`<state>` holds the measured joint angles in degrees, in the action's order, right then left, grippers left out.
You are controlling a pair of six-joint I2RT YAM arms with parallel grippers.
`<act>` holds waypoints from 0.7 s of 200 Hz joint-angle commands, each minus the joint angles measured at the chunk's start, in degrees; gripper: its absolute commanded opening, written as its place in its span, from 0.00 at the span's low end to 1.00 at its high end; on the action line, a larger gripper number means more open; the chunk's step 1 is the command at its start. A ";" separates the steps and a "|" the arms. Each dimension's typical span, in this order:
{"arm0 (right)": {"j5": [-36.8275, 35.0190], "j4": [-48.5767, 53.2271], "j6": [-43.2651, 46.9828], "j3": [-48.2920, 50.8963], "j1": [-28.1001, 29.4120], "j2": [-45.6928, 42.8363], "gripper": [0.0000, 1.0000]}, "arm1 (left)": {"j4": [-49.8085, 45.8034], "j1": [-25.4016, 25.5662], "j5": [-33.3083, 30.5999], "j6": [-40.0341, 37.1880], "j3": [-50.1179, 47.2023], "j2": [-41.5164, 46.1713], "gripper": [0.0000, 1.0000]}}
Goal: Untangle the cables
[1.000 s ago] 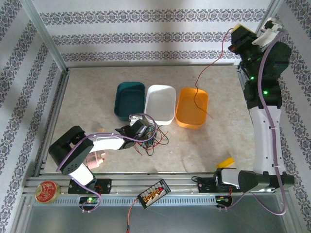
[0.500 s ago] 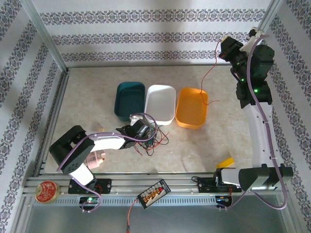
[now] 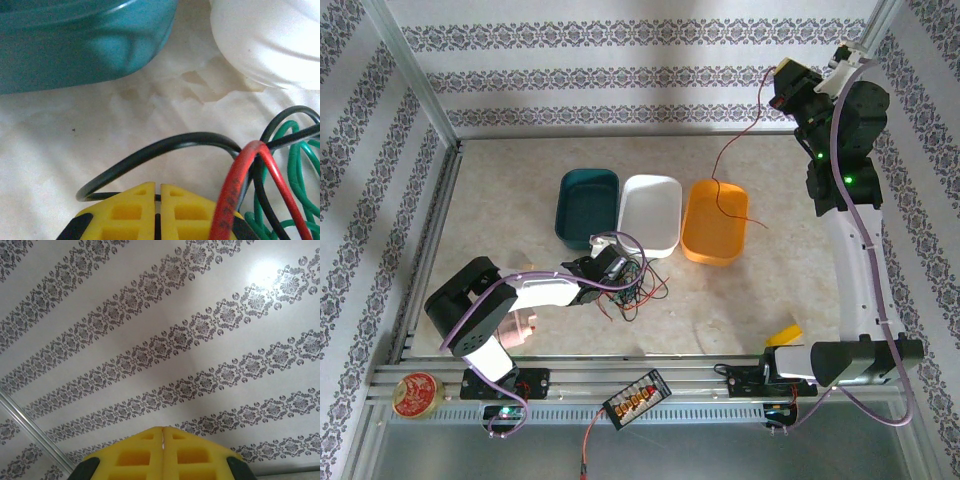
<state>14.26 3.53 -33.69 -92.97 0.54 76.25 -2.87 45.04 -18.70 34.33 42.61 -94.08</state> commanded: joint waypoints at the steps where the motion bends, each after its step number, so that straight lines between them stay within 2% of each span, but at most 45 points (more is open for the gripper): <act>1: 0.77 -2.47 -0.76 -0.72 0.69 0.63 0.00 | -2.67 1.37 0.61 -0.66 0.81 -1.53 0.00; 69: 1.78 -3.53 -2.56 -5.35 4.01 3.73 0.00 | -2.68 1.80 0.26 -0.09 0.98 -1.89 0.00; 140: 1.65 -3.97 -2.70 -2.78 5.41 2.34 0.00 | -2.32 2.25 0.18 0.22 0.77 -2.64 0.00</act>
<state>15.57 2.04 -36.10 -96.20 5.43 80.07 -2.96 45.43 -19.42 34.37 43.13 -94.94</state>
